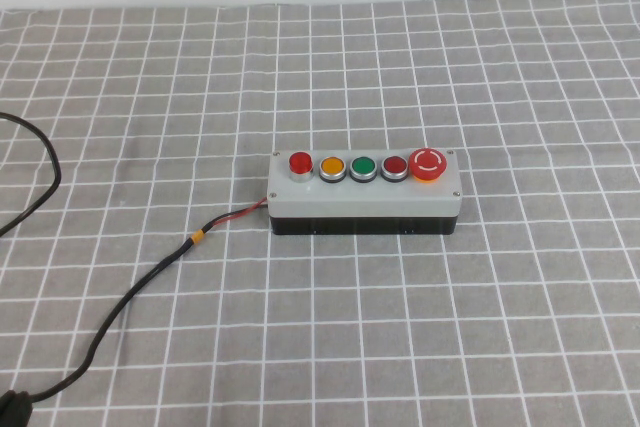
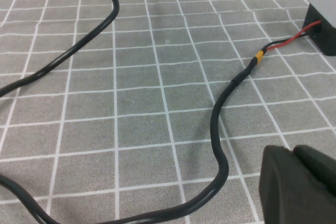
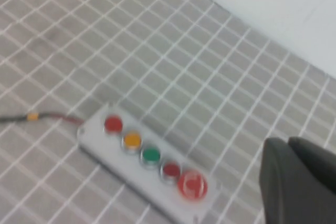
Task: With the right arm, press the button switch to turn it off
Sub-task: 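Press the lit red button on the button box to turn it off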
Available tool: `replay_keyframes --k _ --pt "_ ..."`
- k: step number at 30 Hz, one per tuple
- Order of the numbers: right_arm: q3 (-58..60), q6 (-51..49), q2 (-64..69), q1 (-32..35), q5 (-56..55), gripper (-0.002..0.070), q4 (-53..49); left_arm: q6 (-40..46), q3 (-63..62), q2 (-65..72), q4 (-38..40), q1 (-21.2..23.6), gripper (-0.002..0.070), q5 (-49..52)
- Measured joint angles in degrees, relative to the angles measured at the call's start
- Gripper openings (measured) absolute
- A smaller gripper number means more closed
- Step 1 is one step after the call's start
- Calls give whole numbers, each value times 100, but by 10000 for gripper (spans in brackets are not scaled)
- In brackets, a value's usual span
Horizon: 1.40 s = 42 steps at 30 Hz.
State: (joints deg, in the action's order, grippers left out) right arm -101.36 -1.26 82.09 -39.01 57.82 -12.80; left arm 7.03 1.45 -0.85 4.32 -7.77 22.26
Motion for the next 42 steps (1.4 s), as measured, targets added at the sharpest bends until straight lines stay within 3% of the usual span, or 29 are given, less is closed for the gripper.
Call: replay_keyframes --k 8,14,24,34,37,42 --pt "3587 -675 -2754 0 -970 -16 5 0 0 0 0 0 -3 0" --pt "5467 -852 -4674 0 -1106 -16 363 0 0 0 0 0 -3 0" --pt "6374 -852 -6728 0 -783 -16 798 0 0 0 0 0 -3 0" --pt "6582 -852 -7041 72 -797 -16 759 0 0 0 0 0 -3 0" --pt "6839 -852 -7107 546 -1330 -16 677 0 0 0 0 0 -3 0" --pt "7779 -852 -7165 1910 -2812 -16 636 0 0 0 0 0 -3 0"
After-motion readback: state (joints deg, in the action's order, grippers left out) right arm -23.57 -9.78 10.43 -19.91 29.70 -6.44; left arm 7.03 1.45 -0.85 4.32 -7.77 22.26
